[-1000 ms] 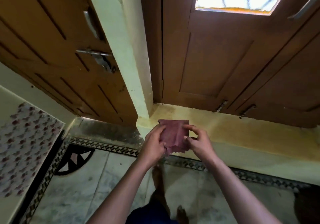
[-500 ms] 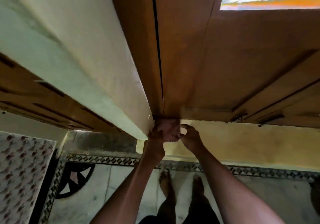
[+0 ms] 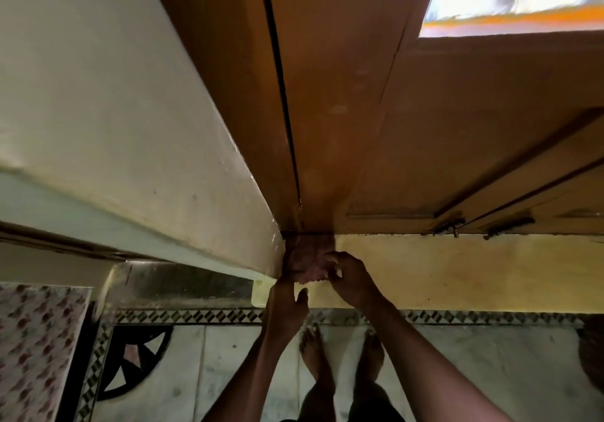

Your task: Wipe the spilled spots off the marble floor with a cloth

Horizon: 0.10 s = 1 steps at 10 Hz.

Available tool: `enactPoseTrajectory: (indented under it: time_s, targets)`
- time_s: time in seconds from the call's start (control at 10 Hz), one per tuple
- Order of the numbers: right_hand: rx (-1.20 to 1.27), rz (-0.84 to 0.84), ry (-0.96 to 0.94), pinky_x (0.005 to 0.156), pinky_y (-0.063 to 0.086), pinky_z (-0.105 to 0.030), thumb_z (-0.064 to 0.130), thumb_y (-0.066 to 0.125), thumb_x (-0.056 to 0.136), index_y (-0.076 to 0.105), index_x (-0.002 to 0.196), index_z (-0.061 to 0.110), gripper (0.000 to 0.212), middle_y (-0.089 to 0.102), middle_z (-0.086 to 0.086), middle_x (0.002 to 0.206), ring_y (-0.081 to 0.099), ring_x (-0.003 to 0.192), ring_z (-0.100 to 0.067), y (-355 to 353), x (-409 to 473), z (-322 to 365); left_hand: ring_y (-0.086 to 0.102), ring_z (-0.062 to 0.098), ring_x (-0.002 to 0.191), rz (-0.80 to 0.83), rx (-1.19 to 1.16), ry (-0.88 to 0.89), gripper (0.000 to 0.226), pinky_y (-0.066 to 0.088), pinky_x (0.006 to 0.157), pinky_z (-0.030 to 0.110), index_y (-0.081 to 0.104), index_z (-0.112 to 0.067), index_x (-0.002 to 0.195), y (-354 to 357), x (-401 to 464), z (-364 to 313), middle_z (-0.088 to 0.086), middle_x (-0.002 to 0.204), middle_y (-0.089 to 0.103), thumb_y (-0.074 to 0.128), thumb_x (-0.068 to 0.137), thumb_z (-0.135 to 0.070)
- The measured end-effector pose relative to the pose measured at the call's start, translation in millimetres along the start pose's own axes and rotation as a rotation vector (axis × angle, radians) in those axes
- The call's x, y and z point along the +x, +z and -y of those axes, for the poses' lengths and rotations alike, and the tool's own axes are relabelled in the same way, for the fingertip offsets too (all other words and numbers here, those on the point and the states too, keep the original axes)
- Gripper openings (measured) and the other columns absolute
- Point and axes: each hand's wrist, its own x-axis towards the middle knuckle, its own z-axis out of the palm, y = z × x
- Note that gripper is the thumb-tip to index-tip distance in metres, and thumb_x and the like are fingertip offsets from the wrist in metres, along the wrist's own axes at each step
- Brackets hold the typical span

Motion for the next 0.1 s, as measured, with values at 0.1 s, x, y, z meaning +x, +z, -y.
enactPoseTrajectory:
  time_s: [0.1]
  targets:
    - [0.164,-0.159,-0.041,0.096,0.058,-0.035,-0.008,0.065,0.091,0.077,0.117,0.015,0.037,0.078,-0.004,0.119,0.074,0.109,-0.025,-5.8,-30.0,19.0,0.071,0.027,0.106,-0.169,-0.23,0.017,0.025,0.057,0.093,0.039,0.073,-0.008,0.12,-11.9,-23.5,-24.5,0.008,0.113,0.076,0.071,0.095,-0.005]
